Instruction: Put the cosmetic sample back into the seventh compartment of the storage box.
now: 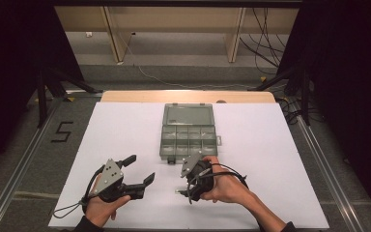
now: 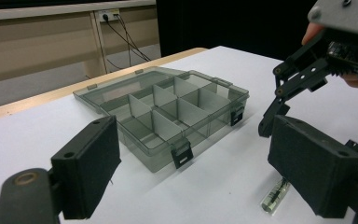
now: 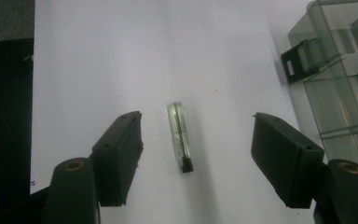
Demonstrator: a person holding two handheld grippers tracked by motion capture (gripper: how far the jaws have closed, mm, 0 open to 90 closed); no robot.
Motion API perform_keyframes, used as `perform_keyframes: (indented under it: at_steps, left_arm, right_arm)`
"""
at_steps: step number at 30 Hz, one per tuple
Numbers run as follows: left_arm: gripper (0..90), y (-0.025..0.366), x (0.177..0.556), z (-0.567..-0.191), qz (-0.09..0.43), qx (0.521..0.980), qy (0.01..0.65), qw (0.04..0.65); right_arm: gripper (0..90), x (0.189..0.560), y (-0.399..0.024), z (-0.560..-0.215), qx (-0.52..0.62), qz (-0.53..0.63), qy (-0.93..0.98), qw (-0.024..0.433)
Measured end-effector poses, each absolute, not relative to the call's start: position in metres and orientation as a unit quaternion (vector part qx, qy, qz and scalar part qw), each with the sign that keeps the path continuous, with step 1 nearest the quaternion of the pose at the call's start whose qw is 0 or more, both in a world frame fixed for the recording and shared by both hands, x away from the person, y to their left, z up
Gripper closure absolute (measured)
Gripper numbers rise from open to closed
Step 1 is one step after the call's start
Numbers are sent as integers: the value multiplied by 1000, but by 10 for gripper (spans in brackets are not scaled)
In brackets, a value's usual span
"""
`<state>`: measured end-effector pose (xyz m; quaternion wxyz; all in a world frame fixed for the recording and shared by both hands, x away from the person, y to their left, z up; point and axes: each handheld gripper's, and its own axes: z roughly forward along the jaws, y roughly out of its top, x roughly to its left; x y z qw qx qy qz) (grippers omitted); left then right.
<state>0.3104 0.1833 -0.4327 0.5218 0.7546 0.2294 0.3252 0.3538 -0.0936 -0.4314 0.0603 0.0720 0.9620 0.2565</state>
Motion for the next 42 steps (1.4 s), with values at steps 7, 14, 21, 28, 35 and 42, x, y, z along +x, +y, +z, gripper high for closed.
perform_keyframes:
  at_steps: [7, 14, 21, 28, 35, 42]
  left_arm:
    - [157, 183, 310, -433, 323, 755, 229, 523]
    - [157, 183, 310, -433, 322, 755, 229, 524]
    - [157, 184, 310, -432, 325, 754, 229, 523]
    - [157, 183, 310, -433, 324, 754, 229, 523]
    - [157, 184, 310, -432, 323, 754, 228, 524]
    - [157, 184, 310, -432, 323, 753, 228, 526]
  right_arm:
    - [386, 355, -83, -436, 66, 223, 971, 55]
    - [431, 357, -75, -440, 62, 211, 975, 42]
    - [506, 359, -70, -447, 64, 182, 981, 35]
    - [581, 362, -67, -452, 67, 167, 983, 25]
    - [645, 366, -63, -456, 63, 151, 986, 17]
    - [705, 367, -60, -459, 60, 141, 988, 15]
